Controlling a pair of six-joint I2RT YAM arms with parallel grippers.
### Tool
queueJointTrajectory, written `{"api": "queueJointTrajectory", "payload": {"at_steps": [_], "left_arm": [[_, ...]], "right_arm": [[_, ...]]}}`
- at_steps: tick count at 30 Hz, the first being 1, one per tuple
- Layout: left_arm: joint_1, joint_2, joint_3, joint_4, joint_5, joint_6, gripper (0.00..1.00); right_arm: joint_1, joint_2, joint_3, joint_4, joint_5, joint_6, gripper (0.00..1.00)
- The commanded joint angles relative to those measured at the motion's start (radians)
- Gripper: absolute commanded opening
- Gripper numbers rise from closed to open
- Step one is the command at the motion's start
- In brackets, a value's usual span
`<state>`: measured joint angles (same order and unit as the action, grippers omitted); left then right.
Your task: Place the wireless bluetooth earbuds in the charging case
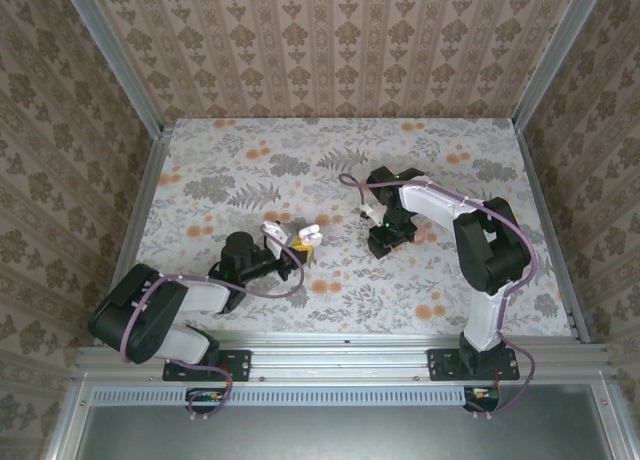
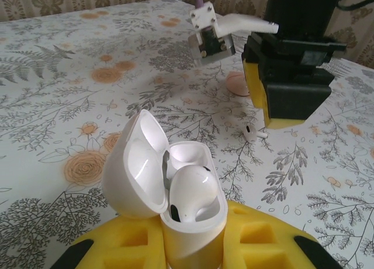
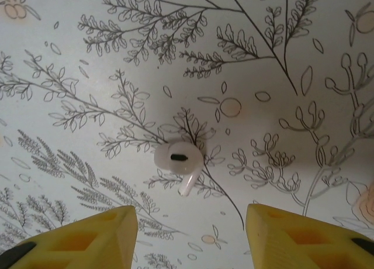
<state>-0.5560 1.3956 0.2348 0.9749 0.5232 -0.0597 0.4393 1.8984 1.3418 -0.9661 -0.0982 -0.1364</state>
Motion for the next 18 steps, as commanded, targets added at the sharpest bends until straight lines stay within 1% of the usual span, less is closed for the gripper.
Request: {"api": "queueJointTrajectory", "payload": {"at_steps": [1,9,18], "left_arm": [[0.013,-0.044,-0.013,-0.047,-0.008,0.011,0.01],[0.025,-0.083,-0.013,-0.112,-0.006,0.033,0.01],[0.030,-0.091,-0.009,-0.126,-0.009,0.040,0.01]], "right_arm": [[0.008,0.029,0.031,0.021,-0.008,-0.021,0.53],[0.009,0.056,0.020,0.068,-0.048,-0.009,0.52],[0.024,0.059,0.013,0.060,-0.026,-0.021,0.49]]}}
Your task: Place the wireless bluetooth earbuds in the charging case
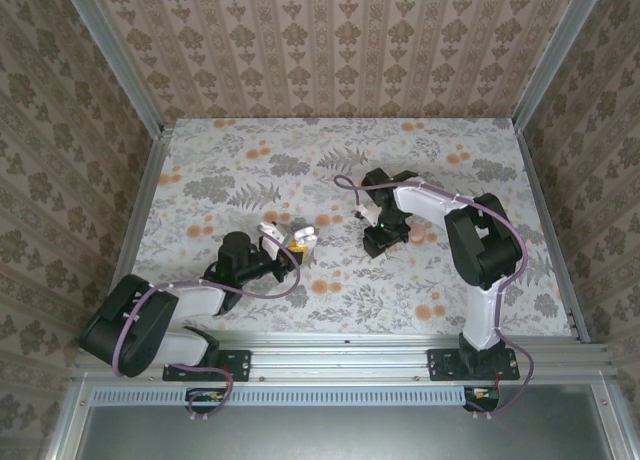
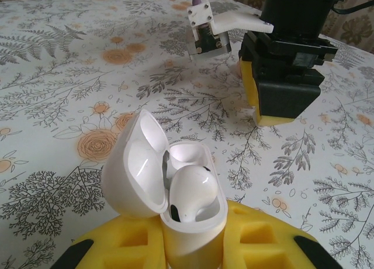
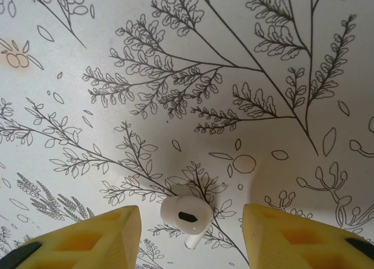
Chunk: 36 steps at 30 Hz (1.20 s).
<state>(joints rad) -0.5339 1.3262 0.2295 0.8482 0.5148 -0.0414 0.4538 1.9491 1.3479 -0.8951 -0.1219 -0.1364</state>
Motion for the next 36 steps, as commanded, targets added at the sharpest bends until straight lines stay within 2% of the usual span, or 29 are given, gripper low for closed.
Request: {"api": "queueJointTrajectory", "payload": {"at_steps": [1,10,25,36], "left_arm": [[0.008,-0.025,-0.003,-0.001,-0.002,0.022,0.01],[0.012,-0.063,0.002,-0.054,-0.006,0.041,0.01],[0.020,-0.092,0.004,-0.093,-0.004,0.053,0.01],[0.023,-0.093,0.009,-0.097,-0.005,0.056,0.01]], "right_arm": [[0.012,0.007,0.002,-0.011,0.005,-0.024,0.49],[0.027,0.009,-0.026,-0.002,0.050,-0.024,0.48],[0.049,0.006,-0.057,0.048,0.109,-0.019,0.36],[0.048,-0.029,-0.077,0.083,0.097,0.000,0.30]]}}
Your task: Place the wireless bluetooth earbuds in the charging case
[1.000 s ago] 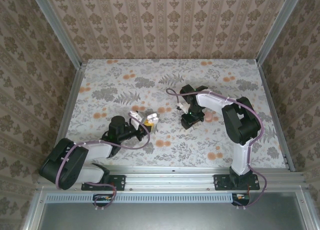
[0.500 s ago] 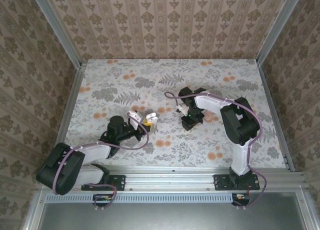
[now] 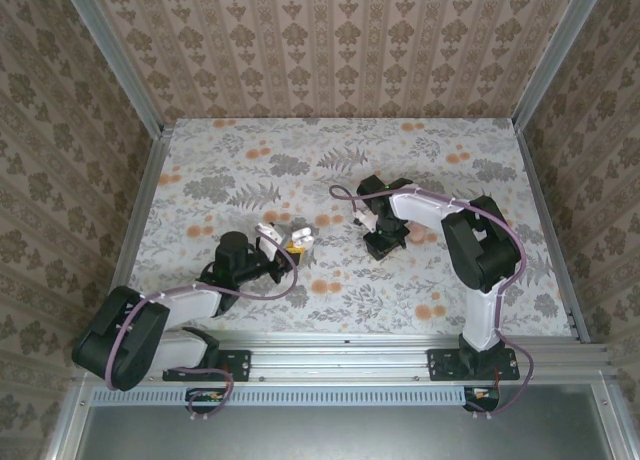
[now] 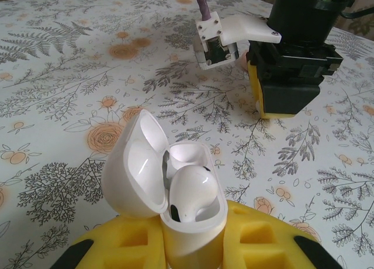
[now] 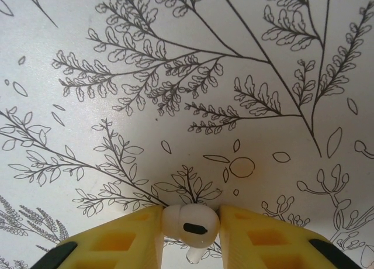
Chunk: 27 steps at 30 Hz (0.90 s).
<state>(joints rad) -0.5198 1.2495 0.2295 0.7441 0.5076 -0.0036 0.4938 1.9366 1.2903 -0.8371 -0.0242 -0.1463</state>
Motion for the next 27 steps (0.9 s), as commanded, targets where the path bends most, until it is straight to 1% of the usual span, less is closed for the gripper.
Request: {"api": "queueJointTrajectory", "payload": {"at_steps": [1,11,15,16,20,23,25,27], "left_arm": [[0.009,-0.012,0.011,0.008,0.003,0.021,0.01],[0.005,0.058,0.018,0.110,0.046,-0.014,0.01],[-0.008,0.108,0.019,0.149,0.057,0.027,0.01],[-0.009,0.128,0.014,0.180,0.060,0.039,0.01],[-0.025,0.238,-0.013,0.358,0.075,0.090,0.00],[-0.039,0.323,-0.015,0.494,0.087,0.090,0.00],[-0.057,0.367,-0.007,0.543,0.091,0.101,0.00],[-0.084,0.386,0.011,0.541,0.095,0.135,0.00]], "right_arm": [[0.008,-0.026,-0.025,0.032,-0.003,0.015,0.30],[0.009,-0.149,-0.147,0.193,-0.065,0.125,0.28],[0.008,-0.222,-0.223,0.297,-0.083,0.204,0.28],[0.009,-0.244,-0.247,0.357,-0.087,0.228,0.28],[0.011,-0.315,-0.323,0.487,-0.130,0.329,0.28],[0.015,-0.364,-0.365,0.566,-0.139,0.389,0.28],[0.018,-0.402,-0.398,0.624,-0.123,0.424,0.27],[0.025,-0.445,-0.435,0.687,-0.104,0.445,0.27]]}}
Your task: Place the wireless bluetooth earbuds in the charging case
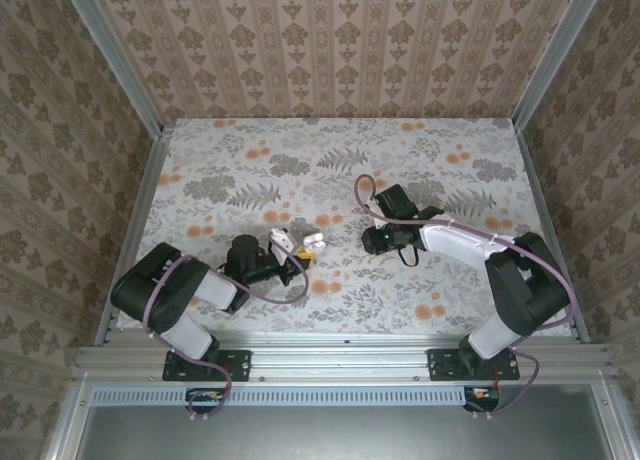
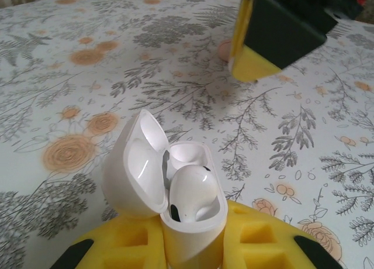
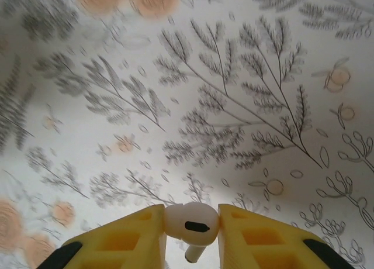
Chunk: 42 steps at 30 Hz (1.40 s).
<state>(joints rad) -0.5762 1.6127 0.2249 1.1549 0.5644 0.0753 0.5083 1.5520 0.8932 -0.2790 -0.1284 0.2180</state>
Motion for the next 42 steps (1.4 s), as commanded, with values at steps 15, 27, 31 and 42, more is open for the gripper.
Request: {"api": "queueJointTrajectory", "payload": {"at_steps": [15,27,31,42], "left_arm": [[-0.085,0.057,0.131,0.133,0.016,0.076,0.00],[-0.091,0.049,0.178,0.132,0.027,-0.028,0.00],[-0.091,0.044,0.182,0.132,0.028,-0.051,0.00],[-0.091,0.026,0.187,0.131,0.037,-0.077,0.00]], "right_arm": [[0.060,-0.389,-0.263,0.520,0.056,0.133,0.28],[0.130,-0.444,-0.315,0.622,0.074,0.166,0.29],[0.149,-0.436,-0.318,0.655,0.070,0.180,0.29],[0.168,-0.400,-0.303,0.680,0.065,0.185,0.29]]}}
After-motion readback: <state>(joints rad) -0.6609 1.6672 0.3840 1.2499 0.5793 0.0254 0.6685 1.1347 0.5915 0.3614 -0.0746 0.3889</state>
